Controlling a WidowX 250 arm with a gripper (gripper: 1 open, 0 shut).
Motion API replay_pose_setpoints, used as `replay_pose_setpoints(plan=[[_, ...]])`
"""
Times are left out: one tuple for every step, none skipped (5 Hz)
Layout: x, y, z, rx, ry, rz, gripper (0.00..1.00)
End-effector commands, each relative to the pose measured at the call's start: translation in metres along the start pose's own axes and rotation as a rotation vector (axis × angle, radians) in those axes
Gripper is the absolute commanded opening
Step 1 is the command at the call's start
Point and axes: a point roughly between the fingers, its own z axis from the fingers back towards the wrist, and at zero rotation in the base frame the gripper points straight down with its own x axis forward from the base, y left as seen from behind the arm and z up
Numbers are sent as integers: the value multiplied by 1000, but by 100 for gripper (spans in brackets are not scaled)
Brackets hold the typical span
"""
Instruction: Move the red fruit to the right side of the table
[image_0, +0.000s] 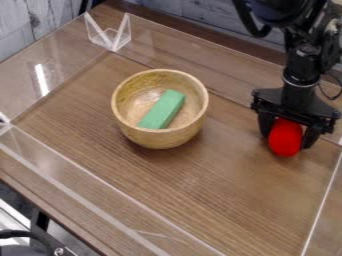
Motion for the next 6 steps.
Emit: replay_pose_setpoints(plan=[[19,-1,19,-24,-80,17,0],[20,-1,18,-22,-83,18,100],[18,6,26,-16,-75,31,100],[16,12,32,-11,-65,43,100],[13,17,40,-7,-59,51,100],[10,20,47,-4,-52,57,100]])
